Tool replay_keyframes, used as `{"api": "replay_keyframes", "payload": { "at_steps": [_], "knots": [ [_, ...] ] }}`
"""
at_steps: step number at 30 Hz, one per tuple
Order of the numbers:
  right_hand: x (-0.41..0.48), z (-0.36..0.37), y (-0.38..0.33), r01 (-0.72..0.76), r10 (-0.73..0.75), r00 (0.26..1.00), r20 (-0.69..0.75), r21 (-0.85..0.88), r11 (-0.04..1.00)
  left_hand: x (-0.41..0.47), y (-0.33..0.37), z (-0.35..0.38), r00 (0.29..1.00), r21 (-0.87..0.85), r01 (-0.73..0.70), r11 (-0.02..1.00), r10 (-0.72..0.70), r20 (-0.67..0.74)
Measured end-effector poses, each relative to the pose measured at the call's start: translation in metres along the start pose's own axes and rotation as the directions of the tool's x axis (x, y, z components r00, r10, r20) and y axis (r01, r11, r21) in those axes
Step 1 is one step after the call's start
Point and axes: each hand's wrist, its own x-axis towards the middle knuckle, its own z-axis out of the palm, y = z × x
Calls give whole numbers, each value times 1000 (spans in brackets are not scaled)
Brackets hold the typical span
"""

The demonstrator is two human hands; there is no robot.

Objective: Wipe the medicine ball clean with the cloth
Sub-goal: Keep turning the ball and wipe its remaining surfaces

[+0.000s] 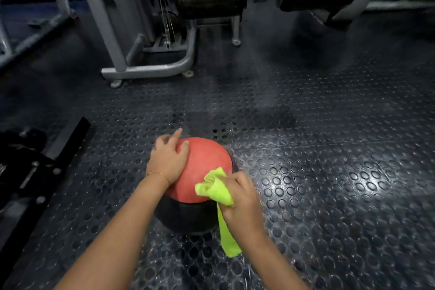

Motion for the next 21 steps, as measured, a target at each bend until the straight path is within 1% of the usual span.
{"api": "replay_keyframes", "payload": {
  "at_steps": [1, 3, 4, 5, 6, 7, 9, 11, 12, 13, 14, 15, 16, 17, 18, 19, 20, 21],
  "knots": [
    [4, 0, 1, -26, 26, 1000, 3, 45, 999, 0, -4, 0, 1000, -48, -12, 999, 13, 22],
    [22, -1, 2, -200, 209, 977, -42, 159, 967, -6, -9, 2, 999, -74, -34, 997, 34, 3],
    [33, 0, 6, -294, 313, 947, -74, 200, 935, -10, -10, 2, 999, -78, -37, 996, 36, -20],
    [41, 0, 10, -365, 386, 917, -97, 181, 913, -13, -10, 3, 999, -82, -28, 996, 25, -37],
    [45, 3, 13, -408, 427, 897, -115, 155, 900, -15, -9, 4, 999, -78, -14, 997, 10, -51],
    [43, 4, 11, -394, 407, 905, -127, 115, 912, -16, -8, 5, 998, -66, 2, 998, -6, -58],
    [28, 6, -2, -251, 256, 960, -118, 56, 966, -15, -7, 5, 998, -52, 20, 998, -23, -56],
    [4, 9, -13, -76, 76, 996, -43, 7, 997, -11, -6, 5, 999, -60, 0, 998, -3, -53],
    [-5, 9, -16, -8, 8, 1000, -1, -11, 1000, -12, -7, 5, 999, -61, -14, 998, 11, -53],
    [-10, 7, -16, 29, -28, 999, 21, -16, 999, -13, -8, 6, 998, -59, -32, 998, 29, -55],
    [-8, 4, -15, 15, -15, 1000, 21, 6, 1000, -16, -9, 8, 997, -55, -48, 997, 45, -57],
    [-2, 0, -13, -37, 37, 999, -6, 42, 998, -20, -10, 10, 996, -48, -62, 997, 59, -67],
    [8, -2, -8, -128, 134, 990, -50, 93, 987, -24, -10, 13, 995, -38, -68, 997, 65, -81],
    [19, -3, 0, -240, 252, 963, -90, 127, 962, -27, -10, 15, 993, -29, -67, 997, 64, -94],
    [30, -4, 7, -364, 381, 917, -119, 138, 921, -29, -10, 17, 993, -24, -61, 998, 58, -102],
    [34, -4, 12, -453, 461, 875, -145, 88, 887, -32, -9, 18, 993, -24, -54, 998, 51, -106],
    [32, -2, 10, -478, 477, 860, -179, 40, 877, -33, -7, 18, 993, -26, -46, 999, 43, -106],
    [23, 0, 3, -439, 434, 879, -196, 21, 898, -33, -6, 17, 994, -27, -37, 999, 34, -102]
  ]
}}
